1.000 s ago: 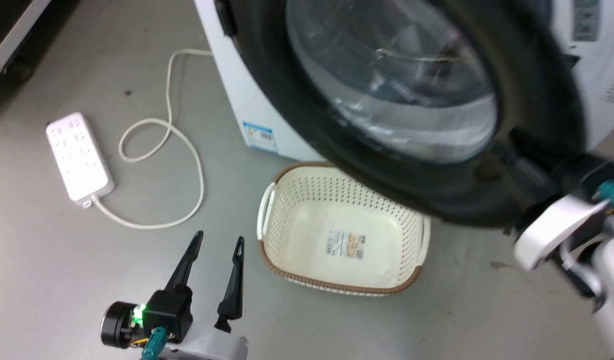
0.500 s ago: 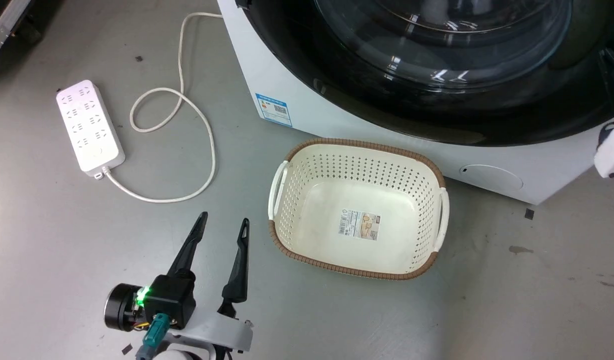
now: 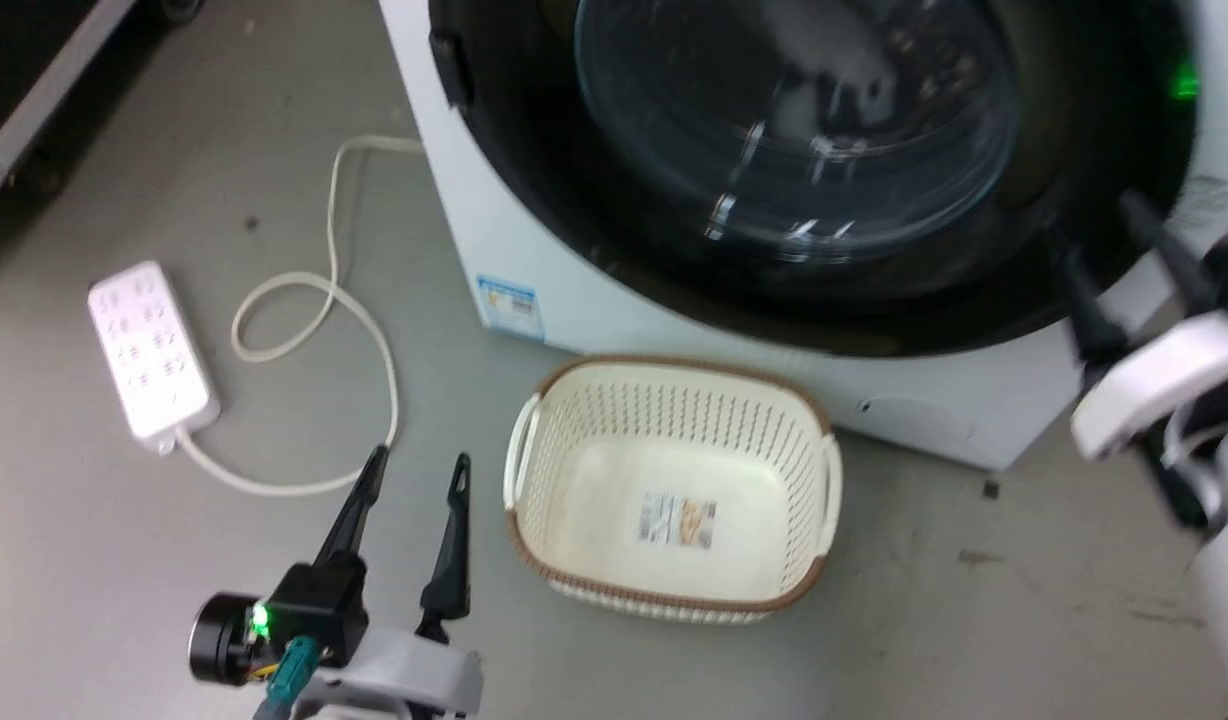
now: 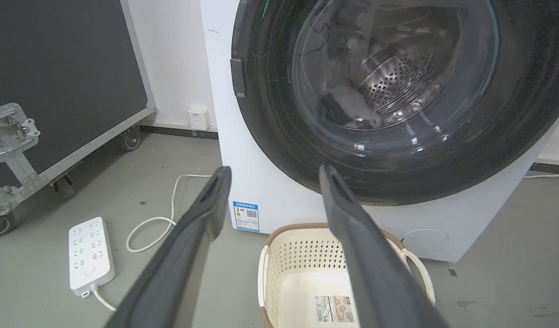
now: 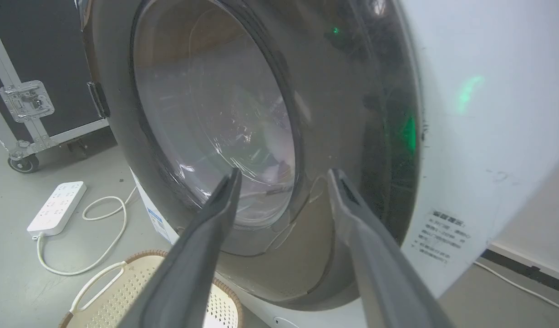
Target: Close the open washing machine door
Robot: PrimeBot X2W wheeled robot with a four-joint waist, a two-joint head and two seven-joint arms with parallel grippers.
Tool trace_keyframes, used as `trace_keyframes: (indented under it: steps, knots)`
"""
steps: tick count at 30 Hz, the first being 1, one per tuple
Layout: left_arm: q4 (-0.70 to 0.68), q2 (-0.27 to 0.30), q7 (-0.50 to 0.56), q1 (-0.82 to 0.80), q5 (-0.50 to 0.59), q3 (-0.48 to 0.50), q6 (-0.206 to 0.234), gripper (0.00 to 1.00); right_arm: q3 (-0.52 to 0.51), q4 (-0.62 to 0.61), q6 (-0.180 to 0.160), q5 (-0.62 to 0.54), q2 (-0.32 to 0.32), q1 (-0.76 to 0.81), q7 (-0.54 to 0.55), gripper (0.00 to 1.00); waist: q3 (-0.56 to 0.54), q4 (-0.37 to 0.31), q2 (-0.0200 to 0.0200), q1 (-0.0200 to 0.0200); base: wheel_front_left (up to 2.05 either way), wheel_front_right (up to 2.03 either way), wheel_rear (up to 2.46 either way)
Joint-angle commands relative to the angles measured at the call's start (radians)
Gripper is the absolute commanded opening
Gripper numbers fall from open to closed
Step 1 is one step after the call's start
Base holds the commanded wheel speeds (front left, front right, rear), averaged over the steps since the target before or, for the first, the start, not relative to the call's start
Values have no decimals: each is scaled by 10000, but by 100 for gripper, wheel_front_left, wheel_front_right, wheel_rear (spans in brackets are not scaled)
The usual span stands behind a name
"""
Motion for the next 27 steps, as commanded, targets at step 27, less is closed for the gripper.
trace_keyframes:
  steps: [27]
  knots:
    - [409,-1,-53,1338,20,480,-285,100,-2333,-4751,-7,-2365,3180,7349,-922,100,-2173,-1820,-1,1,0,0,0]
